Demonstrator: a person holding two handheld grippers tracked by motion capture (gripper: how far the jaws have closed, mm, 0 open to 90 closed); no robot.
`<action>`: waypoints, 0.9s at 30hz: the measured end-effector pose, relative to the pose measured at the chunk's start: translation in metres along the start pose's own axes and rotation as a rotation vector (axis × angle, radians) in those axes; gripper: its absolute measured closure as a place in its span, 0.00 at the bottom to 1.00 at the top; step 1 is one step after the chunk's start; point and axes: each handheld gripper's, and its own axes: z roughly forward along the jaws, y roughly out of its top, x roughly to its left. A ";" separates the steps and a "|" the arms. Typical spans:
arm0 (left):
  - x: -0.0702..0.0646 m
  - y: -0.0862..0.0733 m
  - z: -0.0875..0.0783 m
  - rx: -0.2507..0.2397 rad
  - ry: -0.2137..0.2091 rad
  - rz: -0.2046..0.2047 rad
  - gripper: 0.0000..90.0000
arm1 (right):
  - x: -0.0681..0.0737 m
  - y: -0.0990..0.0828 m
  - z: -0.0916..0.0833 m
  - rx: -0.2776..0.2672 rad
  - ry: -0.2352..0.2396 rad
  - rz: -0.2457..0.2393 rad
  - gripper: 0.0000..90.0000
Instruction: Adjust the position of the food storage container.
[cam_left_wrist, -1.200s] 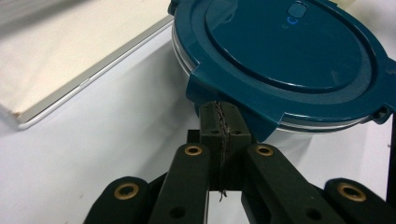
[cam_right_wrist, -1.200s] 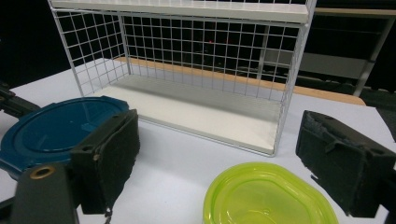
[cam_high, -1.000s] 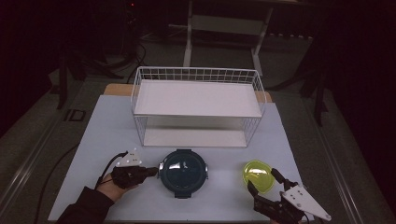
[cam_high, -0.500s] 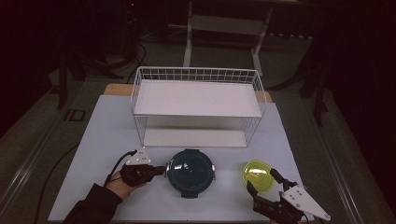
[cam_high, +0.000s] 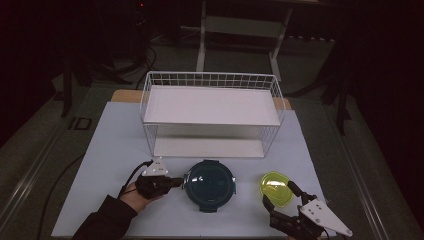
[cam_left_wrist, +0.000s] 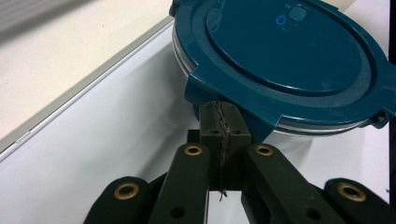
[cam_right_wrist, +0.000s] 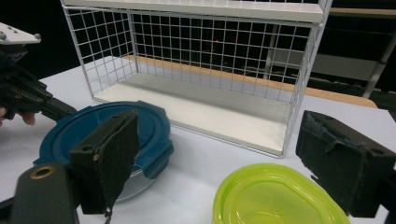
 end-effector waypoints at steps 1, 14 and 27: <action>0.000 0.000 0.000 0.000 0.003 0.005 0.99 | 0.000 0.000 0.000 -0.001 0.000 -0.001 0.15; -0.006 0.001 -0.018 -0.075 -0.039 -0.027 0.53 | 0.001 -0.002 0.003 0.000 0.030 0.008 0.12; -0.003 0.014 -0.032 -0.160 -0.145 -0.219 0.07 | 0.011 0.003 0.012 0.001 0.012 -0.017 0.14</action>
